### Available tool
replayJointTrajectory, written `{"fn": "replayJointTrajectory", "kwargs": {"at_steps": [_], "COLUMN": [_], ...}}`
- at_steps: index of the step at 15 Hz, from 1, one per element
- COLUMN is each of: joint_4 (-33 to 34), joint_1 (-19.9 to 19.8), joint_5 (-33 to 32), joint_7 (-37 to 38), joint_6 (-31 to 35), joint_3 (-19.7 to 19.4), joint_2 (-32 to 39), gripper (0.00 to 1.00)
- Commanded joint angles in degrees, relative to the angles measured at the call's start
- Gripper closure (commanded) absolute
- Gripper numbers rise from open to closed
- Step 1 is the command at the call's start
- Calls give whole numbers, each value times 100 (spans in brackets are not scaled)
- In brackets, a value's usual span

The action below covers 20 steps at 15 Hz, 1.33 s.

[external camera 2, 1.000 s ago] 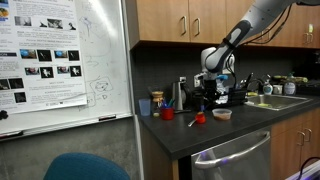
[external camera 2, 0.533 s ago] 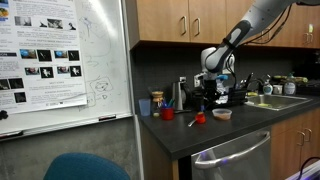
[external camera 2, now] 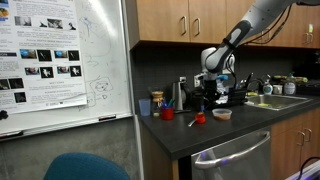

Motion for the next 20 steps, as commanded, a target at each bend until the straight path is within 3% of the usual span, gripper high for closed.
{"fn": "replayJointTrajectory", "kwargs": {"at_steps": [1,20], "joint_4": [-5,-1], "joint_1": [-8,59], "joint_5": [-68,-926], "joint_7": [59,597], "joint_6": [-4,-28], "joint_3": [15,84], "joint_2": [-54,-156], "gripper": [95,95]}}
